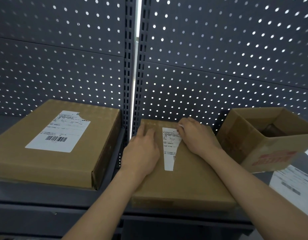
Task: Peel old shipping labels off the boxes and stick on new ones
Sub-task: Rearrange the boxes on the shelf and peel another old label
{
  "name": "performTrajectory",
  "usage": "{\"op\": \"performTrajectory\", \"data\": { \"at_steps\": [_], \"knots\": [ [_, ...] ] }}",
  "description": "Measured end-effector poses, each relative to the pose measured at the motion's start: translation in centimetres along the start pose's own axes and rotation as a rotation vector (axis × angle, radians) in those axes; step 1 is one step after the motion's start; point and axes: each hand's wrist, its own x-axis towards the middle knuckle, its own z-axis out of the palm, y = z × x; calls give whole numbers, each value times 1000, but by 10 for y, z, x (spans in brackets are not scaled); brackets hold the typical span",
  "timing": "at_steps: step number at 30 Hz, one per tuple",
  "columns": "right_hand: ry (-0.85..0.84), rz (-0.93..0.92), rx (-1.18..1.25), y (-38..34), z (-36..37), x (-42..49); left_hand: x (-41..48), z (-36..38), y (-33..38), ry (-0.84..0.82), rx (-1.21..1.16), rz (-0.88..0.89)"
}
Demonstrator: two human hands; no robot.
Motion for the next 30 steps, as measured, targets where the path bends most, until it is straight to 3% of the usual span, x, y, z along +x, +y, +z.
{"op": "performTrajectory", "data": {
  "at_steps": [9, 23, 30],
  "knots": [
    [12, -3, 188, 9, 0, 0, -1, 0, 0, 5, 0, 1],
    [-56, -5, -59, 0, -1, 3, -1, -1, 0, 7, -11, 6],
    [11, 51, 226, 12, 3, 2, -2, 0, 1, 14, -14, 4]
  ]
}}
